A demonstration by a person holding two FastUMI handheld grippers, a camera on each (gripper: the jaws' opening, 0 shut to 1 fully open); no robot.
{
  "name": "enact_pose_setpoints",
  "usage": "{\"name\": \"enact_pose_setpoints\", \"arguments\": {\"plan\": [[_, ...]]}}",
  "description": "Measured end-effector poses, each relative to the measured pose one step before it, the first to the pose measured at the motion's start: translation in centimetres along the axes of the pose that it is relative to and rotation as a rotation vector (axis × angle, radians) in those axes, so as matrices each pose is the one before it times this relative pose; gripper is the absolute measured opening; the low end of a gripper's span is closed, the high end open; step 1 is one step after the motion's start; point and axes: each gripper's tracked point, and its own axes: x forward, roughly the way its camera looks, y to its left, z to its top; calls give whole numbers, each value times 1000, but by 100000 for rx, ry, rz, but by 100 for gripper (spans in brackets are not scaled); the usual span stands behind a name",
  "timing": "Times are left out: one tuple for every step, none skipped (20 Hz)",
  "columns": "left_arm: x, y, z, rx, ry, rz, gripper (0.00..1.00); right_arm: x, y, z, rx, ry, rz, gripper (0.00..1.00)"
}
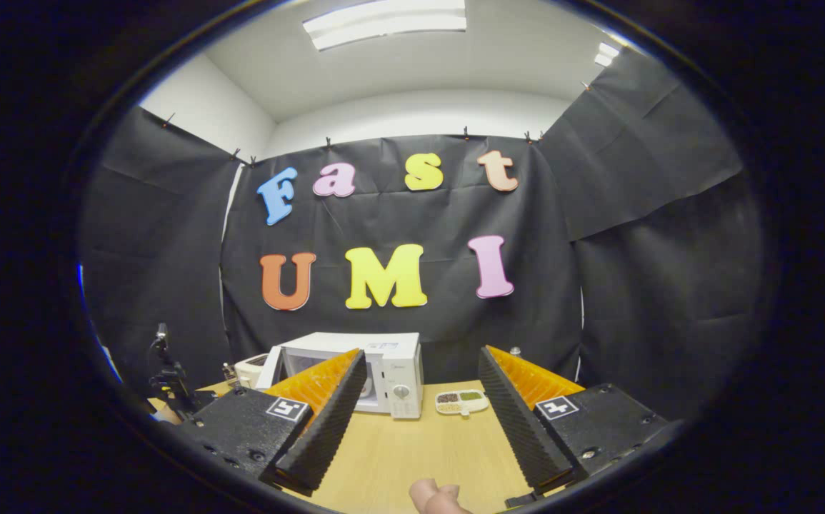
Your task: Open the microwave oven with the left hand, put the food in, and close the microwave oven.
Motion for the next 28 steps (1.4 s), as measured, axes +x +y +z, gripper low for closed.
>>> {"name": "enact_pose_setpoints", "arguments": {"plan": [[977,-378,90,947,377,1737,0,-453,-367,-70,502,287,-346,100],[993,-345,-267,952,875,1412,0,-275,-303,-112,19,-47,-111,92],[1234,-823,-293,346,673,170,0,-252,-459,-3,-777,370,-457,100],[1029,-511,-129,296,77,694,1,-207,-680,-259,-1028,555,-1082,100],[1094,-304,-285,641,531,962,1,-261,-628,99,-517,-255,-1343,100],[1245,-350,-447,48,1202,1186,0,-239,-533,92,-179,-462,-971,100],[1124,-346,-413,-582,1143,256,1,-327,-306,-113,197,-31,-702,100],[1127,-189,-219,-423,355,1349,0,-218,-318,-169,361,380,-357,100],[871,-315,-56,-750,279,551,0,-173,-326,-177,482,221,-148,100],[822,-119,83,-818,-504,1184,1,18,-380,-162,490,254,-166,100],[822,24,-102,-1093,233,1163,1,93,-312,-115,480,148,-207,100],[760,-164,17,-1420,228,495,0,75,-235,-159,412,46,-46,100],[743,-128,126,-1220,-372,593,0,129,-260,-103,129,204,-62,100],[690,-69,123,-490,-190,716,0,223,-256,-286,89,307,-151,100],[654,-123,42,-38,139,392,0,222,-270,-176,171,348,-57,100],[734,-146,70,146,131,217,0,366,-236,-385,491,586,-193,100],[624,-25,-81,24,351,483,0,373,-216,-287,594,630,-66,100],[623,-164,-35,59,596,407,0,410,-178,-285,520,531,119,100],[622,4,142,777,55,1149,0,427,-2,-266,538,612,847,100],[755,81,-41,956,627,811,1,318,151,-537,1316,1300,1312,100],[689,60,-45,701,493,868,1,360,147,-249,1074,595,1281,100],[732,-4,141,440,16,818,1,435,-194,-187,482,271,437,92],[702,12,22,-254,390,696,0,417,-359,-134,-348,132,-321,100],[647,-18,18,-839,363,580,1,249,-384,-109,-750,49,-844,100],[639,-64,72,-1188,382,596,1,165,-259,-180,-942,-91,-741,100],[631,14,56,-1000,8,1477,1,229,-84,-111,-719,-83,-486,92],[671,155,176,583,94,2732,1,152,-107,-66,-215,41,-157,100],[724,376,-36,1269,489,3710,0,186,35,-158,124,219,320,100]]}}
